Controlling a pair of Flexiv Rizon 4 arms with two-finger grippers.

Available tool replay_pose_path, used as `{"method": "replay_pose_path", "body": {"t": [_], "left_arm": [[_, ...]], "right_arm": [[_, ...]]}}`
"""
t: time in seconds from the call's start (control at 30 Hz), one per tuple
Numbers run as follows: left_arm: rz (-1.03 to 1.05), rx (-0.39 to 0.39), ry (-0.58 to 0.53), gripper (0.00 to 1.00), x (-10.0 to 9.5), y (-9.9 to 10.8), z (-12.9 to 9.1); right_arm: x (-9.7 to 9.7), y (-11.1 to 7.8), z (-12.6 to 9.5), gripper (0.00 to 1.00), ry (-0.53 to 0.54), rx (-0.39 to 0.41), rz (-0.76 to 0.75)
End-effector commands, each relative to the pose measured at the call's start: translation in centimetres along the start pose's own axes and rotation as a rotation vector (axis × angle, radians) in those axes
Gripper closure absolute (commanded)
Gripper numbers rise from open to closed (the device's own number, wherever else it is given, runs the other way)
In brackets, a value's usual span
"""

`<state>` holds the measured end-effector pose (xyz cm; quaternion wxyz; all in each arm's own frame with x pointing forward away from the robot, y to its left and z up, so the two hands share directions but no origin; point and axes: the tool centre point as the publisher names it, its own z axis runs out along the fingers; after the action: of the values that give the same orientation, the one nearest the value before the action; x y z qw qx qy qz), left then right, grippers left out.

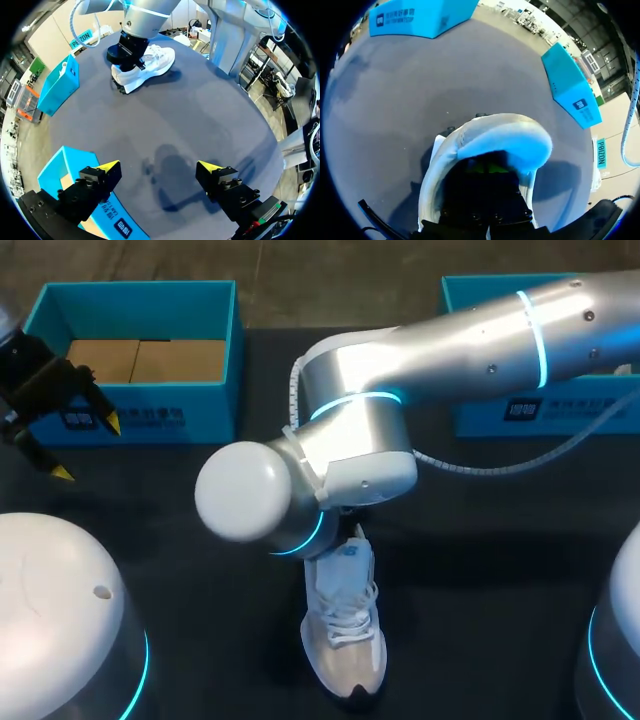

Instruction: Take the shoe out of the shoebox, open the shoe tongue, remove and reinsert the insole, then place the shoe into the shoebox

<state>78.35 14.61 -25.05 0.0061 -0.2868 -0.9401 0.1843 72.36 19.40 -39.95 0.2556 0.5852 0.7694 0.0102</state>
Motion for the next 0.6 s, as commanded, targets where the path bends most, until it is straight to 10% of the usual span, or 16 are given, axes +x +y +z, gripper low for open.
{"method": "replay_pose_path", "body": {"t": [0.03, 0.6], "left_arm": [[-0.001, -0.003, 0.001, 0.00, 0.1, -0.1, 0.0], [-0.001, -0.003, 0.001, 0.00, 0.1, -0.1, 0.0]], "right_arm": [[-1.0, -0.5, -1.6, 1.00, 0.020, -0.029, 0.105], [1.1, -0.5, -0.2, 1.00, 0.112, 0.041, 0.096]]}}
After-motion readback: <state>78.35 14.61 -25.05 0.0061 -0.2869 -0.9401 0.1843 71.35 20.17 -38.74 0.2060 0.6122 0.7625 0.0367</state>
